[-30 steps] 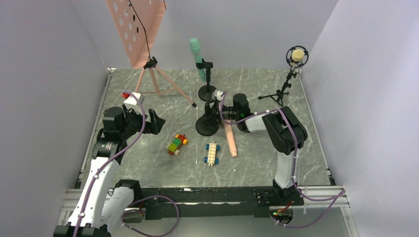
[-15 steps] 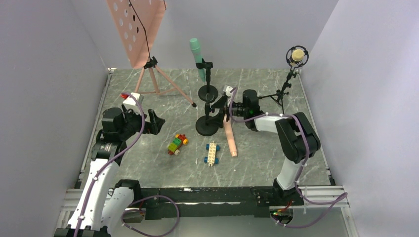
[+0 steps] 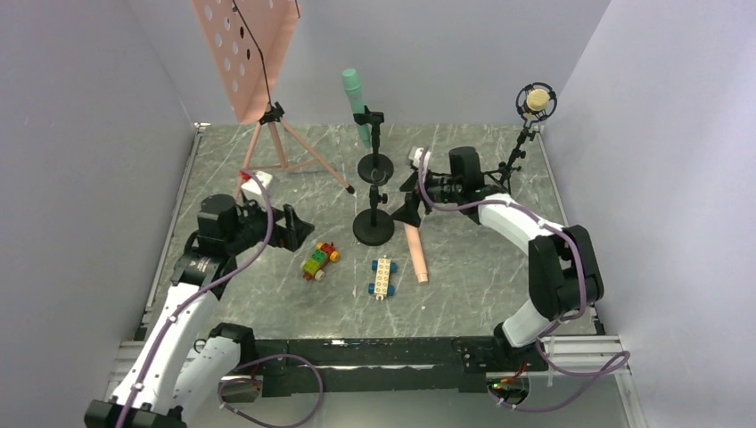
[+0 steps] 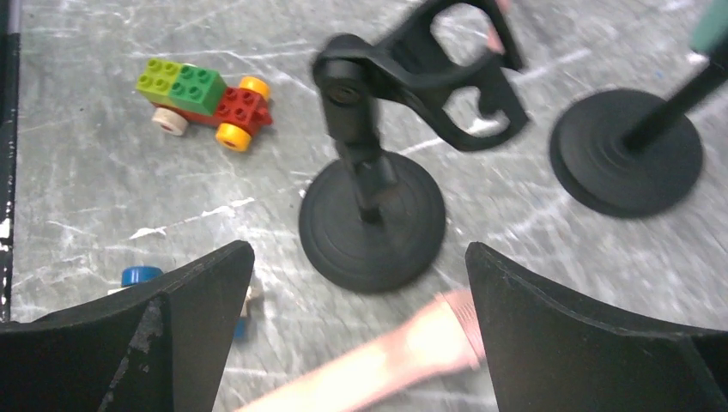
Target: Attach the microphones to the stand
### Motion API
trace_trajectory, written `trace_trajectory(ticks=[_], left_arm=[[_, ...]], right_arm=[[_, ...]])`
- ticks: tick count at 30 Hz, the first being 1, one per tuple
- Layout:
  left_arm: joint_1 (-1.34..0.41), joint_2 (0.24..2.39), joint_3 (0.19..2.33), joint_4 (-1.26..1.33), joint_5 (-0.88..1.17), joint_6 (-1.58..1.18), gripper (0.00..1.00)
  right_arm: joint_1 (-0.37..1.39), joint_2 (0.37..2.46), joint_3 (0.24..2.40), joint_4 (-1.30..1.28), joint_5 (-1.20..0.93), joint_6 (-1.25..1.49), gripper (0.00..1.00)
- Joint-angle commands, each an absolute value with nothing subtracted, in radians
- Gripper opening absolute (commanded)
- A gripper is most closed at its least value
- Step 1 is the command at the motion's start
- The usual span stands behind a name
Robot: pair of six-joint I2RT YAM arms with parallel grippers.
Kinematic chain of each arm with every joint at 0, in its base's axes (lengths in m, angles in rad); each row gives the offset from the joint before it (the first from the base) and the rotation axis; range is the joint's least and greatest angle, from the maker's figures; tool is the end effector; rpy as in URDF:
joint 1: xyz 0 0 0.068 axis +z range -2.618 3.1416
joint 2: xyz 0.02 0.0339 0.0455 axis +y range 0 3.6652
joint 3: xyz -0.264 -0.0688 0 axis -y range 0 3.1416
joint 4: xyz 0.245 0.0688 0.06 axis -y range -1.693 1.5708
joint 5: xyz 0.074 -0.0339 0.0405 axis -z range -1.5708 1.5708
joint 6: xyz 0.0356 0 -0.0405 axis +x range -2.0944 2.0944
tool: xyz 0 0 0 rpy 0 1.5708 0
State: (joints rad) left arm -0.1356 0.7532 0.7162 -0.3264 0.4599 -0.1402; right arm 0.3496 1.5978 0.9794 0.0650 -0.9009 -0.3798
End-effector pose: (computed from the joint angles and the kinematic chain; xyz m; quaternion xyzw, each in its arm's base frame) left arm 0.1697 -0.0391 0.3073 0.1275 0.8019 -0.2618 0.5217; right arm 0.3130 0.1438 0.2337 -0.4785 0.6589 0.3736 0.4441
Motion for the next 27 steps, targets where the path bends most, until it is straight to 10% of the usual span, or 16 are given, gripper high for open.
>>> trace_trajectory(ticks=[1, 7, 27], left_arm=[[-0.310, 0.792, 0.760, -0.343, 0.355, -0.151, 0.96], [-0.496, 0.893, 0.826, -0.302, 0.173, -0.252, 0.93], [-0.690, 1.568, 1.368, -0.292, 0.003, -0.300, 0.62]], right_arm=[[0.261, 1.523, 1.072, -0.207, -0.884, -0.450, 1.00], [0.205, 1.429, 1.040, -0.126, -0.606, -0.252, 1.00], [0.151, 1.517, 1.009, -0.177, -0.842, -0.247, 1.00]])
